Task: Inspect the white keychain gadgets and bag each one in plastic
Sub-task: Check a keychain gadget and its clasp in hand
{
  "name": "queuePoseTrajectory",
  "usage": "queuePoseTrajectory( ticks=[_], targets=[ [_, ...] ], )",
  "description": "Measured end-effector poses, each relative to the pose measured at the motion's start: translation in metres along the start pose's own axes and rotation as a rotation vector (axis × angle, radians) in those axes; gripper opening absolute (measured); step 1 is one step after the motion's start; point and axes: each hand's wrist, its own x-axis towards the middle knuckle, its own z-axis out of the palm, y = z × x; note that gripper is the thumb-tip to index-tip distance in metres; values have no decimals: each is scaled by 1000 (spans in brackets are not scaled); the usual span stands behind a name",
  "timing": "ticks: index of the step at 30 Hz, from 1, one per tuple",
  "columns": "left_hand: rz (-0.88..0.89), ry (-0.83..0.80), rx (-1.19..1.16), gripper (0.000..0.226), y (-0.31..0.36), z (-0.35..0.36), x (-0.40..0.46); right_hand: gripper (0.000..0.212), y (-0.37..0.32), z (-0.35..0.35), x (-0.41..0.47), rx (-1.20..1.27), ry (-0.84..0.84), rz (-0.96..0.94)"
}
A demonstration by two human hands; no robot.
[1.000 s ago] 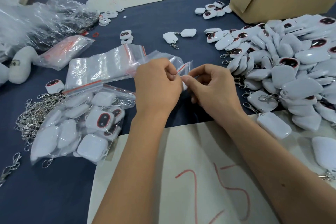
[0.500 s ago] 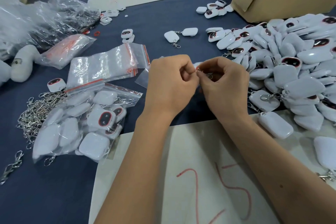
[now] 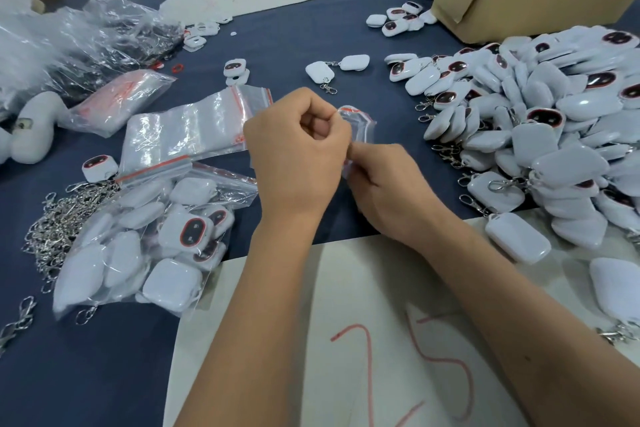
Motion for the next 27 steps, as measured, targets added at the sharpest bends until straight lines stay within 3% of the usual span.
queuePoseTrajectory(
  ticks=[2,4,6,8,11,13,16,18,21,23,27],
  targets=[
    [11,-1,14,11,0,2,0,38,-1,0,-1,36,19,-14],
    [11,0,66,10,-3,3,1,36,-1,-1,-2,88,257,19],
    [-20,-91,95,11,-8,4,-1,30,2,-5,-1,-118,540,95],
    [-22,-267,70,17,-10,6,-5,34,10,-12,0,-386,638,172],
    [141,-395,149,15,-9,12,-10,48,19,-14,2,-664,390,333],
    [205,-437,175,14,-9,14,-10,40,19,-9,2,-763,248,386],
    [180,-555,209,28,-13,14,-13,35,21,-8,3,-758,237,349],
    [147,-584,313,23,-15,14,-15,46,23,-11,3,-691,292,269],
    [21,-512,425,11,-14,11,-12,65,16,-9,3,-512,396,175],
    [-86,-447,473,12,-14,7,-9,65,15,-6,3,-488,423,169],
    [-213,-349,538,19,-19,-2,-5,57,25,-3,5,-572,191,171]
  ],
)
